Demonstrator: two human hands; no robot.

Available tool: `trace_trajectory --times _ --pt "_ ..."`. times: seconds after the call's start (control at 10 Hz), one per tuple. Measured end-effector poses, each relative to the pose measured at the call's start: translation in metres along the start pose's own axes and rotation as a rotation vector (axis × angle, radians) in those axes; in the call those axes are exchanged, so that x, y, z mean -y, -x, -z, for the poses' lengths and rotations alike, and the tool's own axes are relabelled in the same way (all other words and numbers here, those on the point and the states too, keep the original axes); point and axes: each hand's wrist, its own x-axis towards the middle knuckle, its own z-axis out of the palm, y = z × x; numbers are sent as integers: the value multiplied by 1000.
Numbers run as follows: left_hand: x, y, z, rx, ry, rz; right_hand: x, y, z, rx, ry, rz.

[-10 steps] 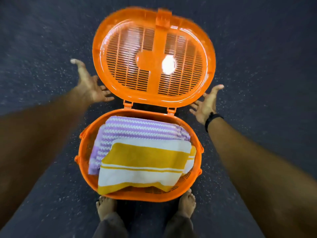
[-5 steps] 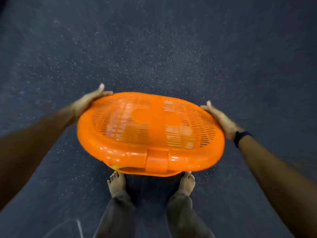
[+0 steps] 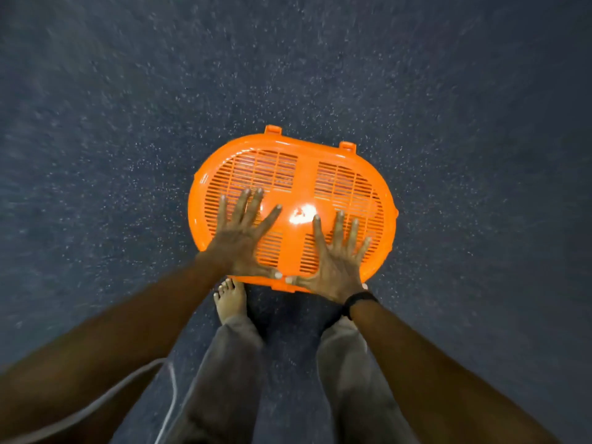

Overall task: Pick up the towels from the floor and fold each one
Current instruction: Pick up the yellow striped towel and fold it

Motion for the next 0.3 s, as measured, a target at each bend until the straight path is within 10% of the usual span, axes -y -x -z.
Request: trace_trajectory --times 0.3 --pt "-12 2 -26 116 -116 109 6 -12 -25 73 97 -44"
